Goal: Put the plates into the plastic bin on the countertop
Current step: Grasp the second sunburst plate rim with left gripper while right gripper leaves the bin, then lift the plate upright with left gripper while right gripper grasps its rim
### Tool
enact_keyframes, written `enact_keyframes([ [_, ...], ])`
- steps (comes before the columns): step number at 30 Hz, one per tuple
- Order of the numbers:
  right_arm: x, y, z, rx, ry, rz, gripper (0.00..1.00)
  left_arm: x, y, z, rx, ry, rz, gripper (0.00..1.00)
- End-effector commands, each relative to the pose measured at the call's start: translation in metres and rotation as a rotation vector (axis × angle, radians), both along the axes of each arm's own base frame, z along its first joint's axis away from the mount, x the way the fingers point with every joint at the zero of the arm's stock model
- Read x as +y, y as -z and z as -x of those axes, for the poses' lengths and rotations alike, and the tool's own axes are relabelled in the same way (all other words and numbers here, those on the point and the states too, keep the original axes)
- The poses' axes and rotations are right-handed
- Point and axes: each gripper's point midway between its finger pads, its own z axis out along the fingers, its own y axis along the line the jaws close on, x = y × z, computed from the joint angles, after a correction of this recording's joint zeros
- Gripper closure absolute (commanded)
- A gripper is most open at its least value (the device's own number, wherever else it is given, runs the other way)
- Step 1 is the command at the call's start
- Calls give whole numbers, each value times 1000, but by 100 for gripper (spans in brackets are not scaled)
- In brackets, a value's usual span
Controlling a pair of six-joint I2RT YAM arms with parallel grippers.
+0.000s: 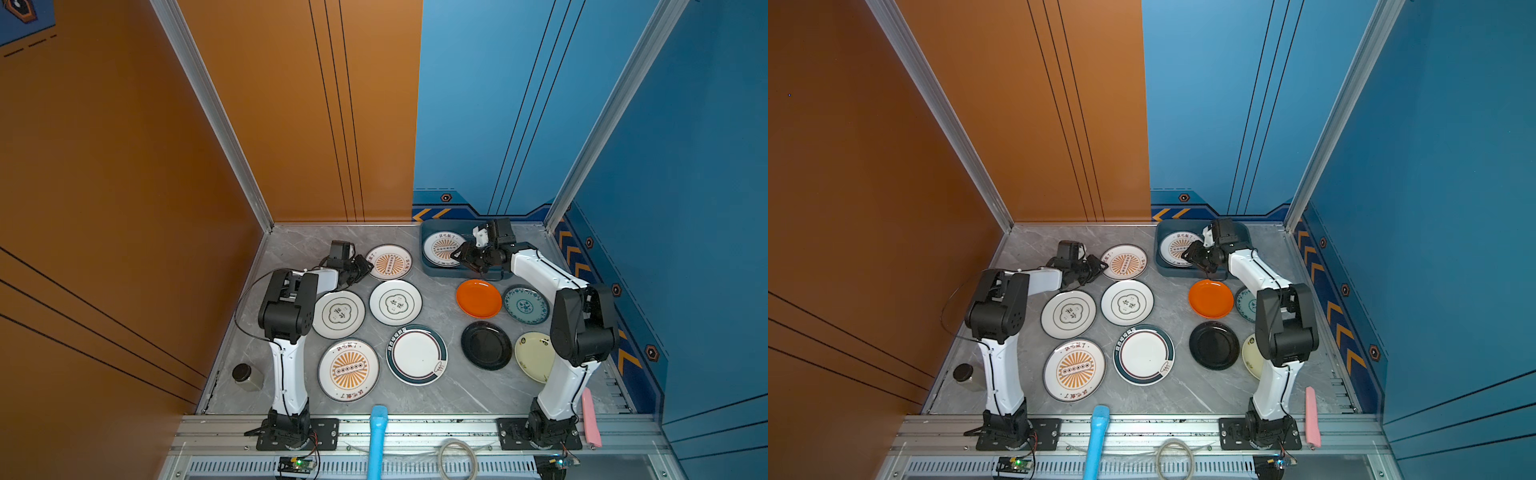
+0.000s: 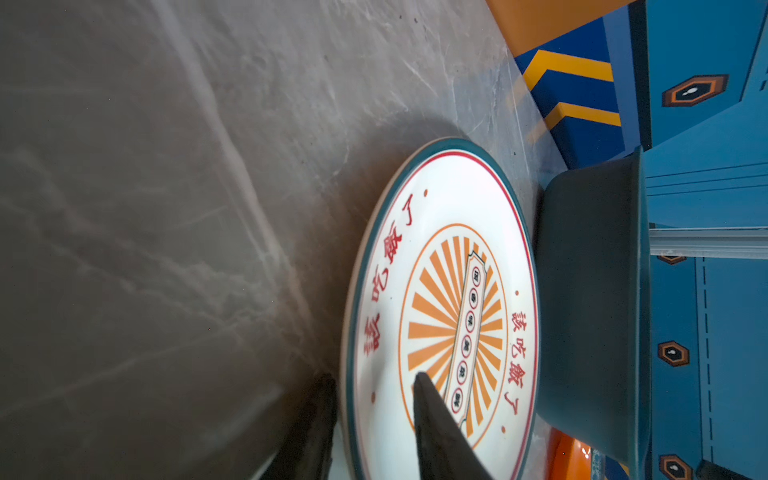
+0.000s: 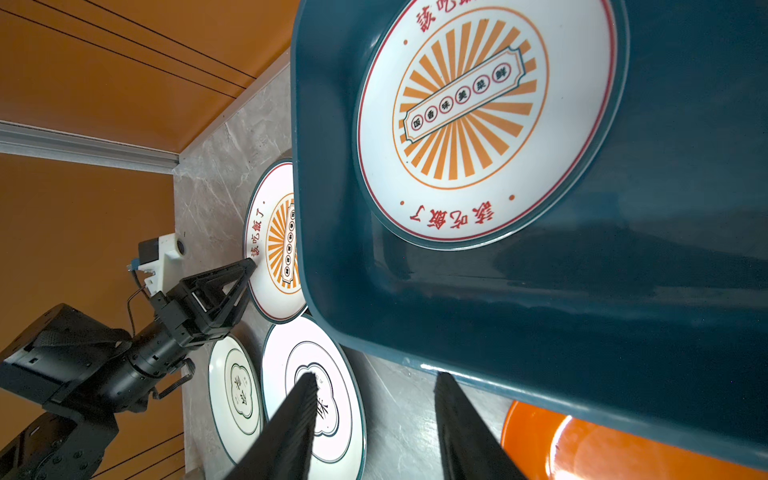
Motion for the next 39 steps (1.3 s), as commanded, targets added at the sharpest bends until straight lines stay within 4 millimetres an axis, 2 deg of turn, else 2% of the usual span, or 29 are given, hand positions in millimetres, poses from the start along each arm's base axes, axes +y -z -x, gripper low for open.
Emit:
enact_keyframes([
  [1,7,-10,8,-15,-17,-31,51,-2,23,3,57,1,0,70],
  [6,8,-1,13,-4,-21,-43,51,-2,23,1,48,-4,17,84],
  [11,13,6,21,5,-44,-54,51,-7,12,-3,23,14,42,90],
  [16,22,4,30,-10,-79,-63,51,0,-6,-7,-5,5,62,96],
  [20,30,-1,36,-31,-114,-69,51,6,-33,-9,-50,-2,88,99],
  [26,42,-12,37,-77,-166,-131,48,17,-90,-2,-142,-6,127,100],
  [30,53,-18,37,-99,-193,-193,46,23,-131,12,-203,5,162,100],
  [33,64,-23,38,-112,-218,-247,44,24,-153,32,-233,34,189,100],
  [37,78,-32,40,-128,-262,-318,38,22,-163,67,-238,101,201,100],
  [39,86,-35,44,-134,-293,-338,34,21,-154,89,-210,135,193,100],
])
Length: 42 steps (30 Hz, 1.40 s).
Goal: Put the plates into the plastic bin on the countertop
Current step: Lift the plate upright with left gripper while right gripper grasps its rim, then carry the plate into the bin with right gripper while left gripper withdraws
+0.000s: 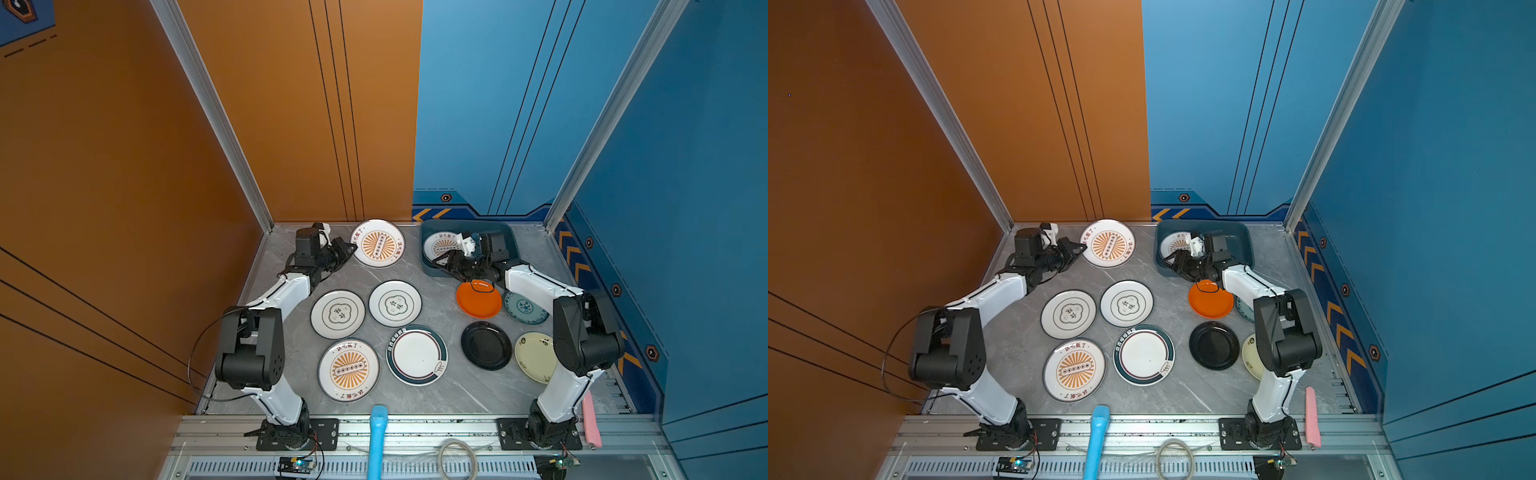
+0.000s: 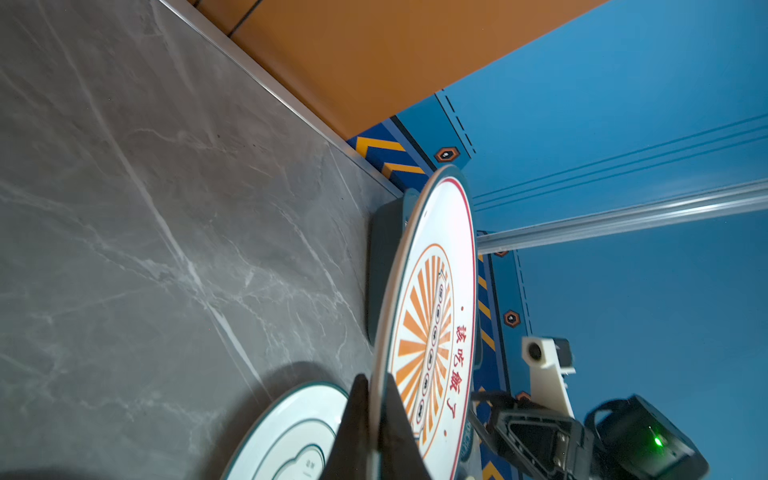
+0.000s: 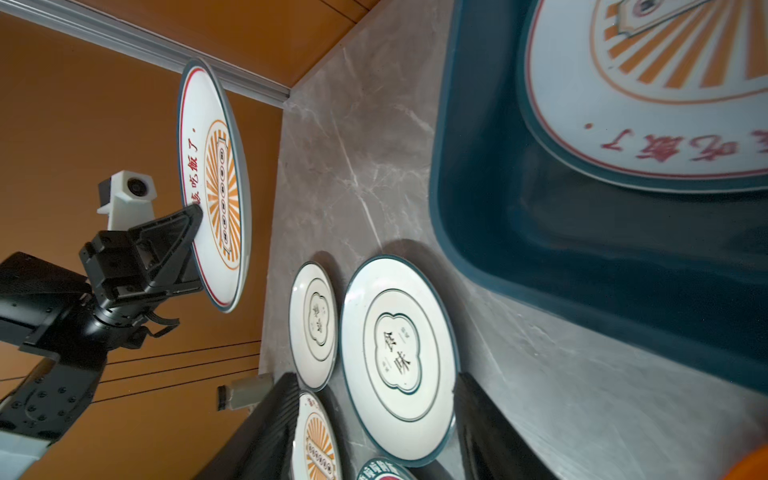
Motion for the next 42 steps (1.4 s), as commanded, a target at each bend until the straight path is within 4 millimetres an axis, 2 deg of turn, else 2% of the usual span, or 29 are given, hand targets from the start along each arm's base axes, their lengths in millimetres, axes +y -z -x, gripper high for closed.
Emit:
enact_keyframes([
  [1,20,-14,7,-33,-80,-83,32,-11,14,39,38,111,5,100],
  [3,28,-13,13,-32,-116,-96,29,-13,20,55,49,137,2,100],
  [8,44,-8,27,-11,-190,-116,28,-17,26,80,50,176,-2,100],
  [15,63,4,50,24,-292,-90,31,-31,20,91,30,248,12,100],
  [20,71,10,58,47,-329,-78,34,-45,14,93,11,301,14,100],
  [25,80,14,68,70,-380,-83,49,-58,11,93,3,353,21,100],
  [30,78,18,79,72,-412,-63,68,-62,12,93,5,377,10,100],
  [42,78,9,88,49,-427,-82,98,-71,26,95,47,404,-122,99],
])
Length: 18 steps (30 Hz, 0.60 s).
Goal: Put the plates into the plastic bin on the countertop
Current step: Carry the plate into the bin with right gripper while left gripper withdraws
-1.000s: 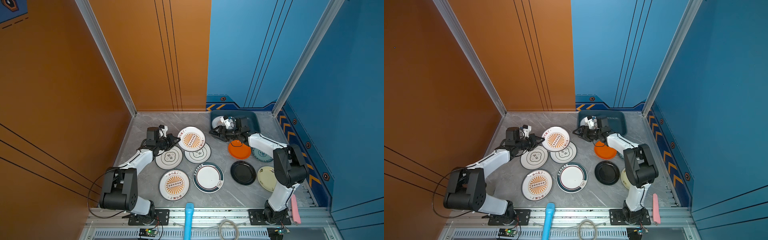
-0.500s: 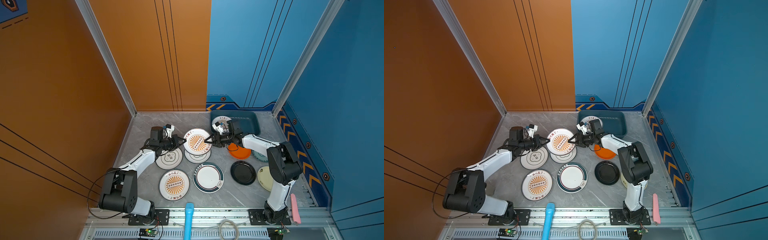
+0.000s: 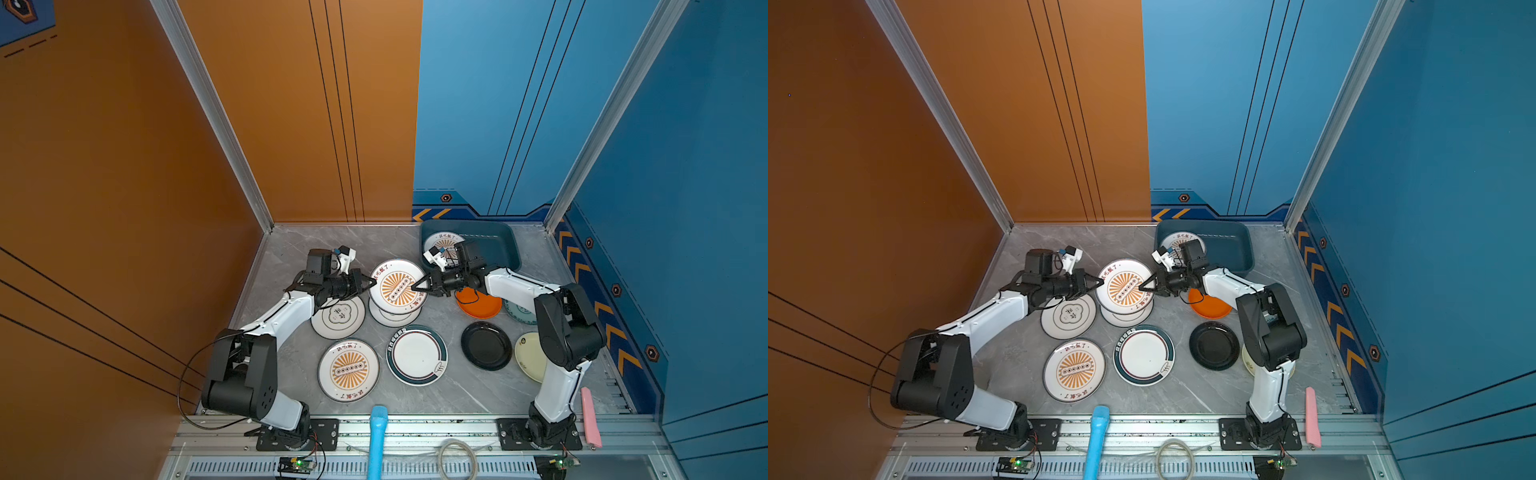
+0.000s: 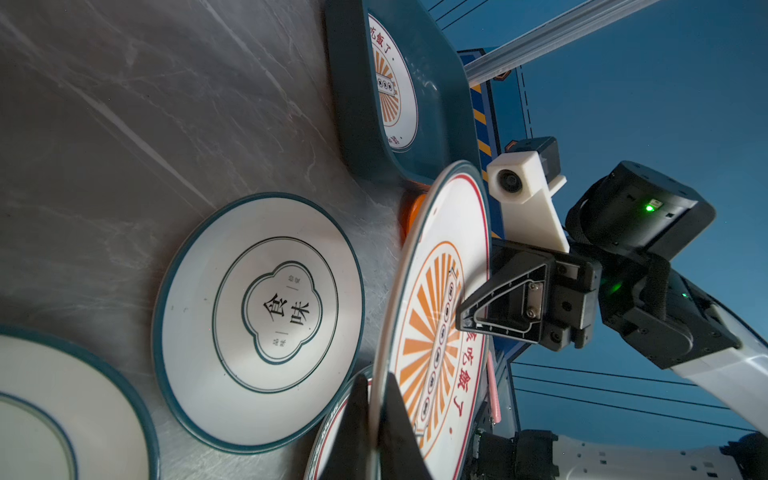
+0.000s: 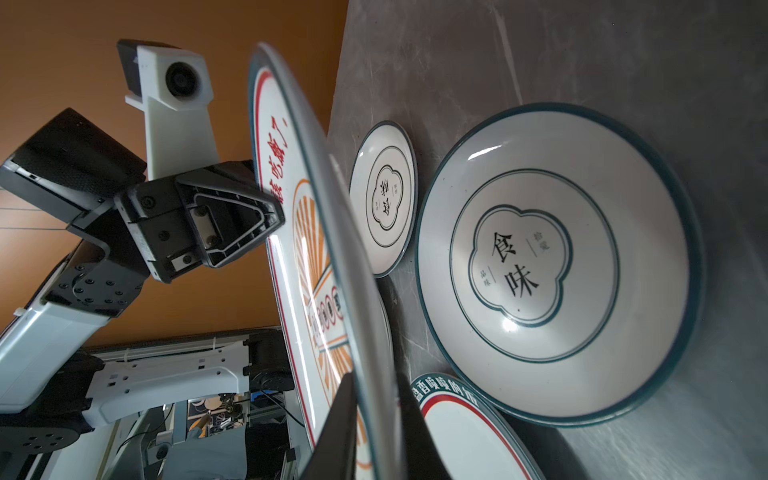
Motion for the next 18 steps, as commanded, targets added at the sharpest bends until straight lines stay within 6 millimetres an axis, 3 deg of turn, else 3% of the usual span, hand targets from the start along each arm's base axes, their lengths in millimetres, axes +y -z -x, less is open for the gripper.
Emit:
enact_keyframes([
  [1,4,-9,11,-48,-21,12,100,-8,-9,-3,-33,29,-34,96],
  [4,3,-16,11,-59,-14,11,100,-6,-8,-4,-31,21,-57,88],
  [9,-13,-22,-5,-66,70,51,100,3,-6,-3,-39,-18,-114,59],
  [13,-41,-29,-33,-61,198,72,100,12,-9,0,-56,-51,-155,38],
  [15,-60,-32,-48,-63,269,90,100,20,-11,3,-71,-79,-173,16],
  [16,-70,-34,-57,-63,310,103,100,24,-13,5,-80,-95,-181,0],
  [18,-93,-36,-73,-66,388,128,100,37,-14,8,-93,-143,-200,2],
])
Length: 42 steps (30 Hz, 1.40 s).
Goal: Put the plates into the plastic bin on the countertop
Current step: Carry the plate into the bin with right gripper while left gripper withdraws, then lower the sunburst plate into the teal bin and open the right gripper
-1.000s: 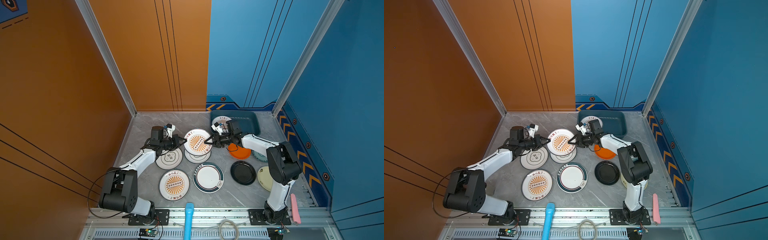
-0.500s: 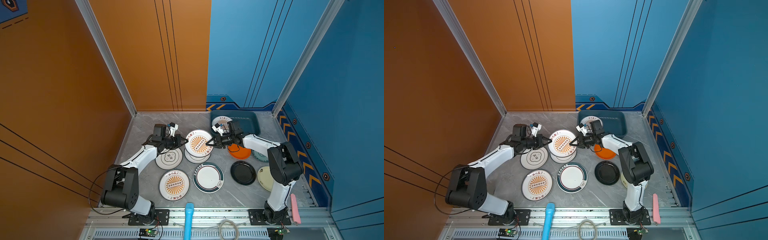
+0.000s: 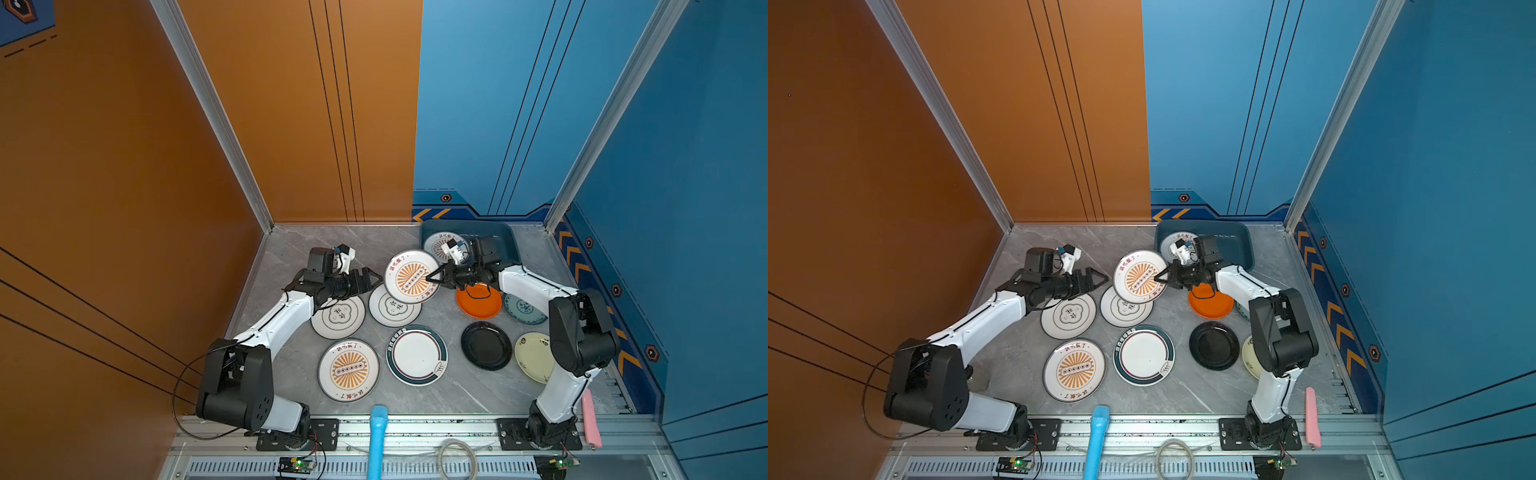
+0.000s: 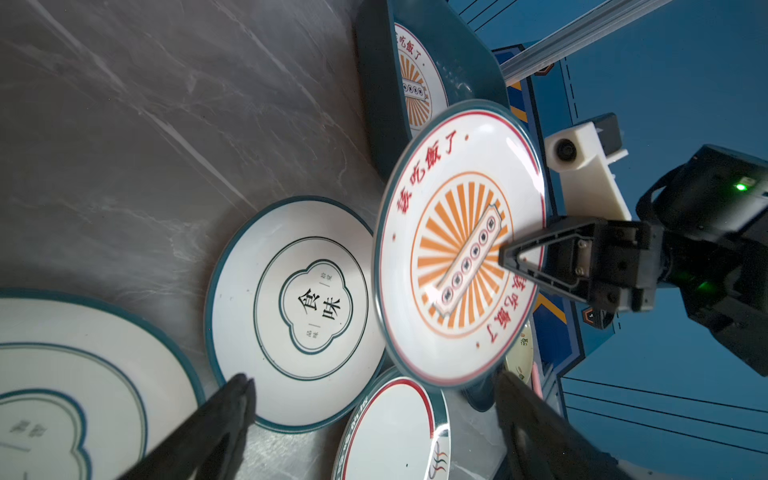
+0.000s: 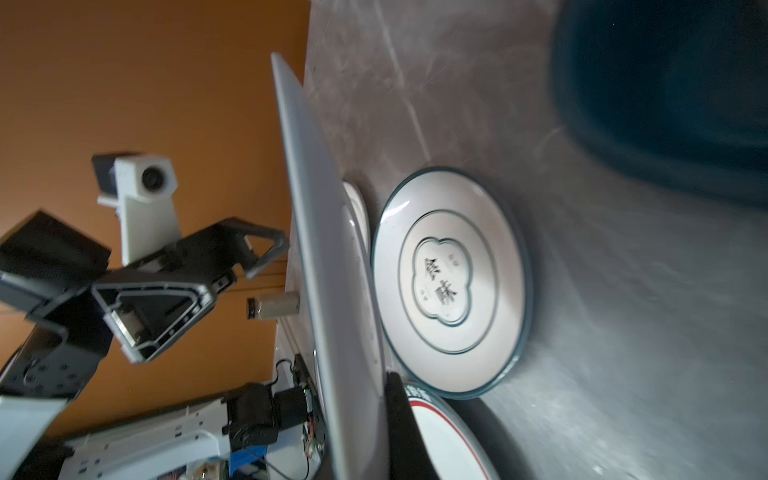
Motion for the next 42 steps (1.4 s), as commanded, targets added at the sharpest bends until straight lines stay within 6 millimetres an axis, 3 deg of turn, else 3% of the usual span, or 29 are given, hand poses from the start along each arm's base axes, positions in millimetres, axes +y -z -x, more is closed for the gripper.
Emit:
enact_keyframes([
  [1,-39,-31,-34,-64,163,36,100,27,-5,4,-45,-96,-60,2],
  [7,-88,-35,-78,-48,345,46,100,85,6,19,-39,-309,-90,2],
  [12,-111,-28,-104,-11,417,95,100,125,27,42,4,-449,-136,2],
  [16,-124,-19,-120,15,455,123,100,145,41,56,41,-517,-165,2],
  [22,-137,-6,-142,53,485,132,100,159,56,66,57,-580,-138,2],
  [28,-143,30,-156,136,486,148,100,163,62,68,74,-593,-122,1],
  [30,-143,31,-163,133,486,147,100,164,62,68,78,-596,-121,1],
  [40,-143,64,-165,206,469,187,100,168,66,68,91,-609,-132,1],
  [42,-142,69,-164,219,456,200,96,167,69,68,101,-601,-124,0],
])
